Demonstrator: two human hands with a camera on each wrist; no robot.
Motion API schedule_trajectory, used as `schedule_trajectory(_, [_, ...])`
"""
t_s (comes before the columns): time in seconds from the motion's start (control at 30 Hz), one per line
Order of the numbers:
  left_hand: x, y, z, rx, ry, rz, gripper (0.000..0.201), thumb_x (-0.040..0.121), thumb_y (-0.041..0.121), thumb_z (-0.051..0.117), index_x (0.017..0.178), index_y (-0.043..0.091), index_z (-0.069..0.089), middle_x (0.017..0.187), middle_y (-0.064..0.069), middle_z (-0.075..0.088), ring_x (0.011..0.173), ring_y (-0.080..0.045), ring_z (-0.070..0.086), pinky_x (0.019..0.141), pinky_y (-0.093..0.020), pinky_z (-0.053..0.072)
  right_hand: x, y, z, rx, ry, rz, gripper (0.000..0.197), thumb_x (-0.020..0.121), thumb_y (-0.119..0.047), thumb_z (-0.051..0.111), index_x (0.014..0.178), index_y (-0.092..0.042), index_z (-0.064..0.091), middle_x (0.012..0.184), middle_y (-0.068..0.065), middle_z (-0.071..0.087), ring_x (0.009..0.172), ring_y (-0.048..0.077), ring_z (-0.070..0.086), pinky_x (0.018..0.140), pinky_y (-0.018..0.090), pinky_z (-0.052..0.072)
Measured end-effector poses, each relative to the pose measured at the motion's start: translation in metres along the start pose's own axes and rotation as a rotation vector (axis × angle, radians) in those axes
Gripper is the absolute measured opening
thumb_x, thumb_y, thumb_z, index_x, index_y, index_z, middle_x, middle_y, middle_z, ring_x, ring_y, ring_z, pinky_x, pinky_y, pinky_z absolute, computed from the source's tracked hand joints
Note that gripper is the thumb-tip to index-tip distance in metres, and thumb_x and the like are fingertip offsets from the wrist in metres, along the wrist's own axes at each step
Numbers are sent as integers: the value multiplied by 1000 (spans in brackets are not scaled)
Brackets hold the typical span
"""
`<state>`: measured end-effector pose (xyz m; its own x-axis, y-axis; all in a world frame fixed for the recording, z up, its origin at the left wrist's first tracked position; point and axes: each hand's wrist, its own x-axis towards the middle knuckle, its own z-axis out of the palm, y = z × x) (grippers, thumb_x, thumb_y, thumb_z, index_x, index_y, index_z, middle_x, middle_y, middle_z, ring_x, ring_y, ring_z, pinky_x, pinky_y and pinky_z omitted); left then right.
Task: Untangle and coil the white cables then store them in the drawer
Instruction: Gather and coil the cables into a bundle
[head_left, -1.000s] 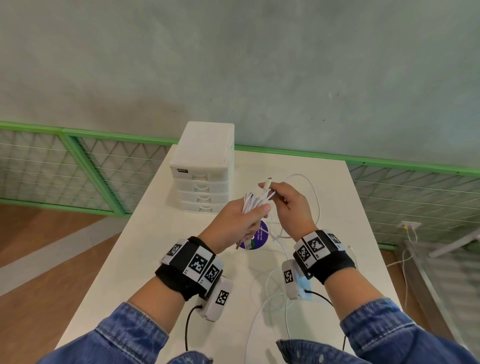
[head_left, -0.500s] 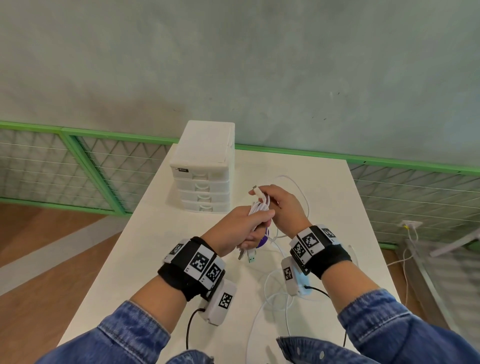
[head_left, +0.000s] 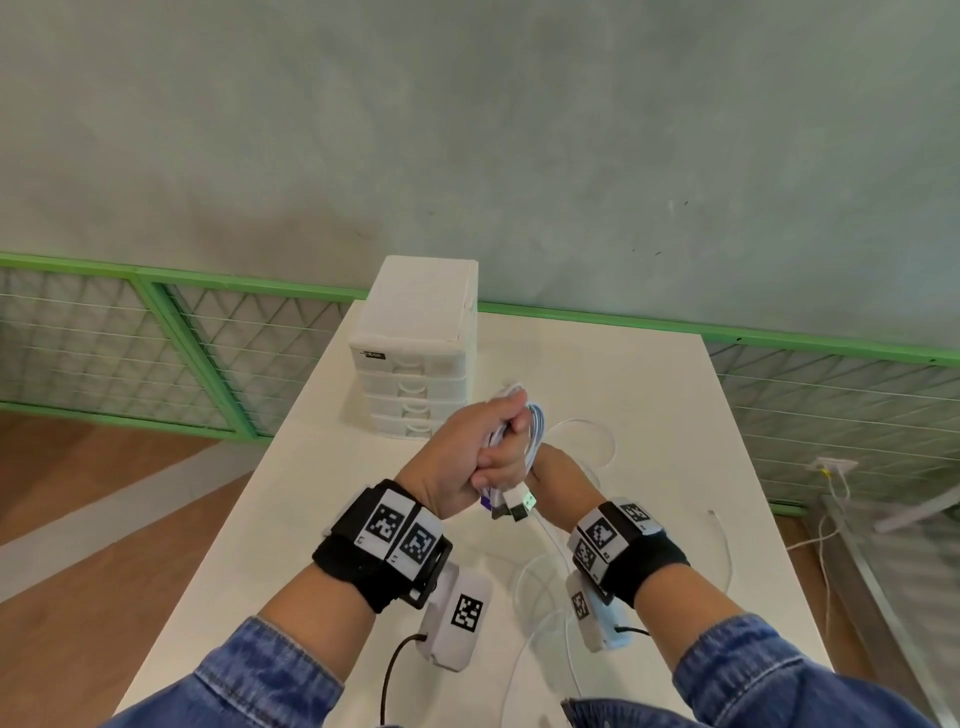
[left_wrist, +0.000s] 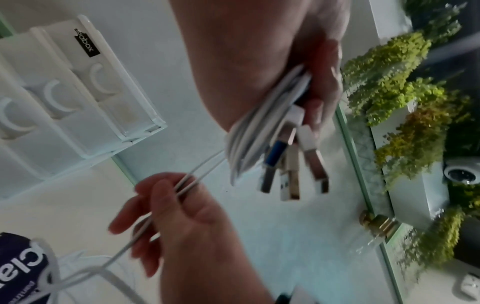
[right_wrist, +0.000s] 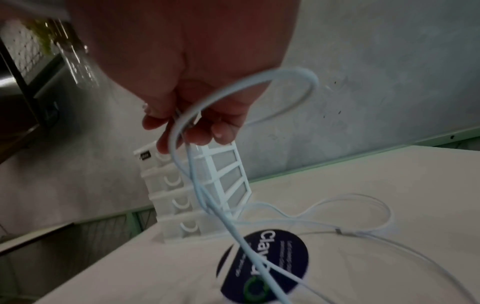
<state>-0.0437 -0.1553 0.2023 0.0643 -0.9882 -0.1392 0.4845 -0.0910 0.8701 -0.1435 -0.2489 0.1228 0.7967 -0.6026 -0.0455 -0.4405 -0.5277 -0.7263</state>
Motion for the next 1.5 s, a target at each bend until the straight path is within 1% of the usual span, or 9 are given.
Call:
schedule_trajectory(0.2, [5,9,-7,-121,99,131,34,99,32,33,71,13,40,34,9,27,26,-5,21,40,-24,21,-8,5,5,-49,-16,-18,15,92,-16,48,105,-16,55,58,-13,42,54,5,40,55,22,33])
schedule_trajectory(0.4, [11,32,-20,-253,275,313,33,100,31,36,71,16,42,36,7,31,29,-5,25,43,-21,22,-13,27,11,-64,-54,43,14,88,-30,50,88,-44,56,67,-10,58,59,5,48,66,32,45])
schedule_trajectory(0.6, [15,44,-41,-304,650,454,34,98,37,42,71,18,43,43,7,35,36,-8,30,46,-22,29,-14,18,6,-53,-101,-6,24,89,-21,52,97,-40,65,63,-23,58,61,-4,52,62,14,38])
schedule_trajectory(0.73, [16,40,-46,-196,819,510,32,98,35,45,72,16,43,44,6,37,38,-10,33,44,-23,30,-11,-2,-2,-87,-151,-126,26,89,-24,53,103,-42,65,94,-14,70,76,0,55,74,21,44])
schedule_trajectory(0.87, [17,36,-46,75,883,538,37,98,38,43,68,17,41,43,7,38,38,-11,35,42,-22,31,-4,-16,-12,-110,-154,-256,28,89,-23,53,104,-44,64,84,-10,66,68,-1,50,68,17,40])
schedule_trajectory(1.0, [20,22,-44,441,795,484,37,96,33,50,72,6,46,49,-2,41,36,-8,39,39,-21,35,-2,-33,-23,-38,-27,-396,29,85,-14,56,98,-34,71,69,-24,53,64,-2,50,61,10,34])
schedule_trajectory(1.13, [24,6,-43,751,570,289,45,91,42,54,75,1,55,51,-2,50,44,-13,47,50,-26,40,0,-43,-35,31,191,-543,24,82,-13,55,94,-24,73,76,-9,66,68,8,57,64,16,43])
schedule_trajectory(1.37, [10,-5,-30,688,238,4,67,83,71,30,63,12,54,42,0,50,31,-11,40,37,-18,31,-2,-34,-57,14,375,-316,6,73,-25,76,74,-22,71,70,-13,67,63,-1,53,61,11,39])
schedule_trajectory(1.5, [13,-7,-26,738,201,-48,35,81,44,68,71,14,53,45,3,47,36,-10,39,38,-18,32,-4,-27,-61,-221,418,-303,9,74,-30,73,76,-22,71,75,-9,72,62,4,54,69,26,45])
